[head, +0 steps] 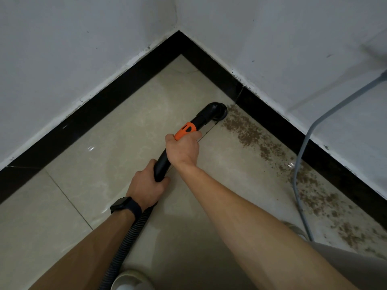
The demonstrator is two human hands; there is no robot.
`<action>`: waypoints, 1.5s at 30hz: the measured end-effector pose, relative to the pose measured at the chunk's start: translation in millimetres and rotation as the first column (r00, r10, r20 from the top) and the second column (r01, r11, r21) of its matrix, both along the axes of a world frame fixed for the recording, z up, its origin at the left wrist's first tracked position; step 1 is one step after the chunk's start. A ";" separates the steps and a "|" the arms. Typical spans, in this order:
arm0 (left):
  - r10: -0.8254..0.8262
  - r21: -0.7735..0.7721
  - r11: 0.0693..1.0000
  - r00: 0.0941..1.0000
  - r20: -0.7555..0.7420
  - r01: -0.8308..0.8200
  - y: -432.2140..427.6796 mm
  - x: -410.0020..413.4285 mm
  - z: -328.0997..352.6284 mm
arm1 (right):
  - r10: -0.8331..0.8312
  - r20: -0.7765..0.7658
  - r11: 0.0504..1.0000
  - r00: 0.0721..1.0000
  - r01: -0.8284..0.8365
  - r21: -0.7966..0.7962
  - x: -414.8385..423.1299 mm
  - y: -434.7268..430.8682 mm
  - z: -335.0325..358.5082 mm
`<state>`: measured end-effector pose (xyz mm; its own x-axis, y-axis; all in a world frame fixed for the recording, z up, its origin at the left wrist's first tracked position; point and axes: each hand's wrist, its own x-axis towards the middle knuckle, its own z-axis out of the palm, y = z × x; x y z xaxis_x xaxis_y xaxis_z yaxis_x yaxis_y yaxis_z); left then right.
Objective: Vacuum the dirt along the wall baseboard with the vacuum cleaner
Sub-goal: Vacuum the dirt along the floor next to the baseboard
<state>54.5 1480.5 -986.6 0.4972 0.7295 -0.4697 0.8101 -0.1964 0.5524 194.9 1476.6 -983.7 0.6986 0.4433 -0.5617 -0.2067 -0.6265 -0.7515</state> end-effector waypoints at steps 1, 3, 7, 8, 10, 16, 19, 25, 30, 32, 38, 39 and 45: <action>0.003 -0.003 1.000 1.000 0.005 -0.003 -0.1 1.7 -0.4 | 0.000 0.002 1.000 1.000 0.000 0.002 1.7 0.4 0.0; 0.014 -0.010 1.000 1.000 0.013 -0.014 0.1 4.5 -1.0 | -0.001 0.001 1.000 1.000 0.001 0.004 5.1 1.1 -0.4; 0.021 0.005 1.000 1.000 0.010 -0.021 1.9 11.0 -2.5 | -0.006 -0.001 1.000 1.000 0.006 0.007 11.3 2.8 -0.8; 0.023 0.006 1.000 1.000 0.014 -0.023 2.2 12.7 -2.9 | -0.008 -0.001 1.000 1.000 0.009 0.009 13.2 3.4 -1.0; 0.023 0.011 1.000 1.000 0.020 -0.023 2.3 15.8 -3.8 | -0.010 0.002 1.000 1.000 0.010 0.009 16.8 4.0 -1.1; 0.009 0.015 1.000 1.000 0.016 -0.010 4.0 24.5 -4.4 | -0.015 0.013 1.000 1.000 0.014 0.017 25.9 4.9 -0.4; 0.002 0.019 1.000 1.000 0.015 -0.002 5.2 29.5 -3.7 | -0.013 0.017 1.000 1.000 0.013 0.012 30.2 5.4 0.2; -0.007 0.040 0.999 1.000 0.021 0.007 6.4 39.5 -2.6 | -0.018 0.019 1.000 1.000 0.017 0.021 41.9 6.4 3.1; -0.040 0.071 0.997 0.999 -0.015 0.041 5.1 43.5 4.7 | -0.059 -0.025 0.996 0.998 0.061 0.072 45.5 2.7 4.5; -0.071 0.086 0.994 0.997 -0.019 0.072 4.0 39.8 10.1 | -0.084 -0.039 0.992 0.996 0.087 0.090 43.4 1.4 7.7; -0.135 0.085 0.986 0.989 -0.064 0.141 8.3 -12.9 23.9 | -0.102 -0.104 0.986 0.989 0.115 0.119 -5.4 -5.9 13.8; -0.130 0.075 0.988 0.989 -0.071 0.136 5.9 -24.6 23.8 | -0.090 -0.107 0.988 0.990 0.102 0.118 -17.8 -7.6 13.1; -0.101 0.043 0.993 0.990 -0.102 0.106 -8.6 -85.0 19.9 | -0.051 -0.132 0.994 0.990 0.063 0.090 -81.9 -22.6 6.3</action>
